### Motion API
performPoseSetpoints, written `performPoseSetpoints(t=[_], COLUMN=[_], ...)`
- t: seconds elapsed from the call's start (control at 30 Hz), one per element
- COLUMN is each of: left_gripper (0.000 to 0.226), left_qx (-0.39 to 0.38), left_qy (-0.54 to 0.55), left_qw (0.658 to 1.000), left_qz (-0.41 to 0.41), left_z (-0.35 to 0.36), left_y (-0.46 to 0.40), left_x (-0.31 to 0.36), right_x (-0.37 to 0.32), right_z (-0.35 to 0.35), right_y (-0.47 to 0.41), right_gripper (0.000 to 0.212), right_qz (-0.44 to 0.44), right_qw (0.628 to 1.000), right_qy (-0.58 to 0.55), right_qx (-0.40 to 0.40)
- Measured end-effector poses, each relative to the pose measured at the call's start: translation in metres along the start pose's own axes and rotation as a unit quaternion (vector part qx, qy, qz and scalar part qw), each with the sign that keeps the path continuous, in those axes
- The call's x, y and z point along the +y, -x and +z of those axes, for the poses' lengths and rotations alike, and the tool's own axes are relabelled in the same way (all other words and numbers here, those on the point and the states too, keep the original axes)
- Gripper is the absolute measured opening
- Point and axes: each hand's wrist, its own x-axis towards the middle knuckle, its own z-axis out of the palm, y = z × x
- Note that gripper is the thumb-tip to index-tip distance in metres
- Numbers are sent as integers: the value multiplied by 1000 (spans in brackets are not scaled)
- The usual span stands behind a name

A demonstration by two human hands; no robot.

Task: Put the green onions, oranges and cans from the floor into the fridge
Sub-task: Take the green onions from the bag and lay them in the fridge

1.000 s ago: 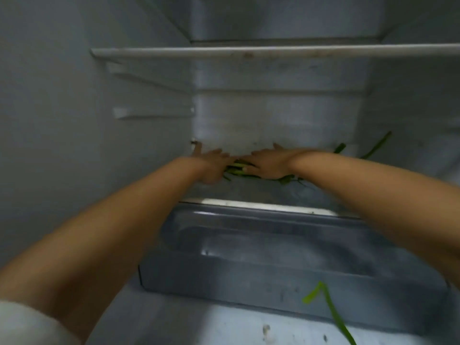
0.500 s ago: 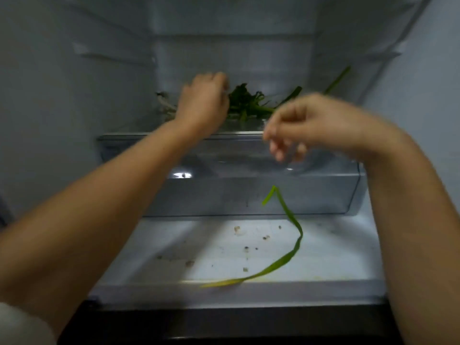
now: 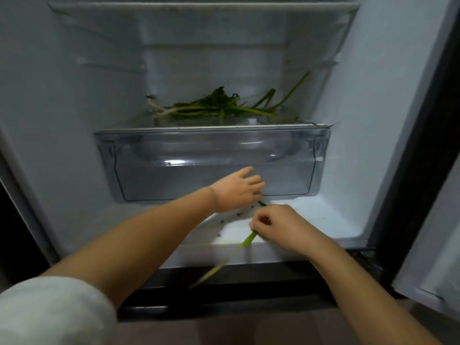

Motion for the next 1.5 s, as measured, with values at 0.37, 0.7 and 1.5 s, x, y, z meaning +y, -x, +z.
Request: performPoseSetpoints(t=[0.37, 0.7, 1.5], left_gripper=[8, 22, 49], left_qx=[165, 35, -178], left_qy=[25, 30, 222], left_qw=[976, 948, 892], left_qz=[-140, -315, -351], left_z=[-42, -4, 94], left_y=[36, 98, 88], left_x=[-84, -227, -287], right_x=[-8, -67, -54], right_z=[-72, -188, -207], right_y=[-14, -178, -297], right_gripper=[30, 24, 40], right_qz=[46, -127, -27], right_qw=[988, 947, 981], right_qy=[56, 129, 176], right_qx=[134, 264, 76])
